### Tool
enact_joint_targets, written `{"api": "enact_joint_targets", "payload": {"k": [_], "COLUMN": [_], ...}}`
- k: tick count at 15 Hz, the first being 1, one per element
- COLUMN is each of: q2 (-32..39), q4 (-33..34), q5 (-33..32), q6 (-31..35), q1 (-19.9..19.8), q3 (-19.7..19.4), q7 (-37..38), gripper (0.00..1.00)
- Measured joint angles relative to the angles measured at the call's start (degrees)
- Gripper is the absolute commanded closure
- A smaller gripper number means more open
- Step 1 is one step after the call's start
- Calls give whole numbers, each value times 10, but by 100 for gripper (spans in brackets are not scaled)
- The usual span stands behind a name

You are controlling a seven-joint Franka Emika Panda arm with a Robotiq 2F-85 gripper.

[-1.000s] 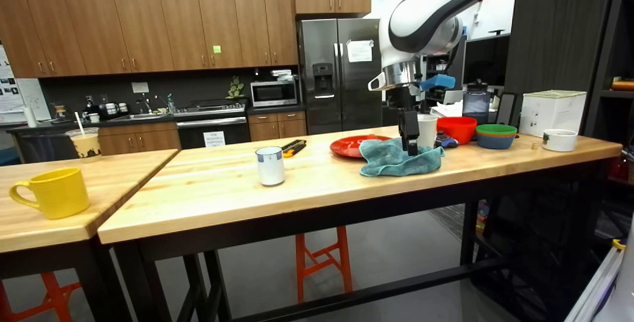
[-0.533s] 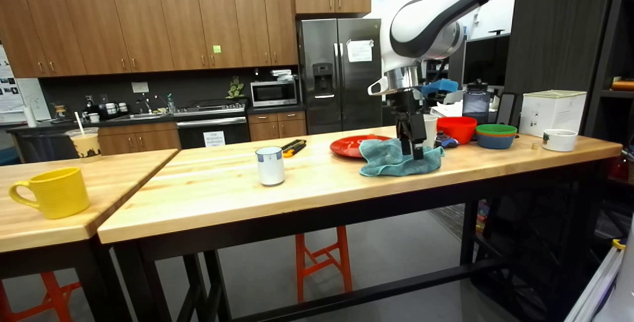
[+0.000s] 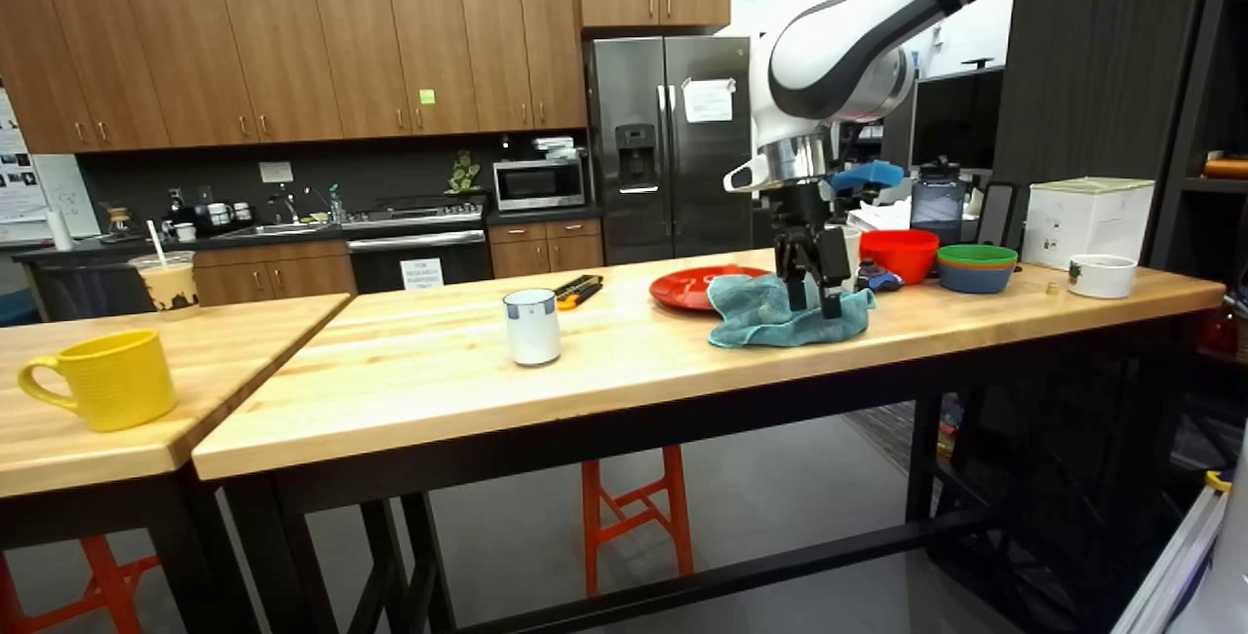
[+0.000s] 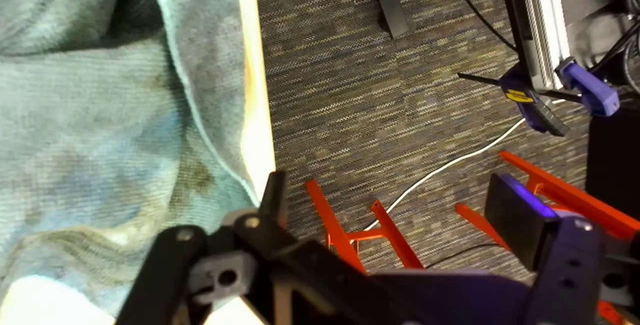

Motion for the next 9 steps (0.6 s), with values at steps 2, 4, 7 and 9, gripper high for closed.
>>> {"api": "enact_joint_targets", "payload": {"k": [2, 4, 7, 9], "q2": [0, 0, 0, 0], "q4": [-6, -13, -19, -20], "q5": [0, 0, 1, 1], "q6": [0, 0, -2, -7], "q1": [0, 1, 3, 3], "q3": [0, 0, 1, 1], "q7": [-9, -17, -24, -28], "gripper": [0, 0, 0, 0]}}
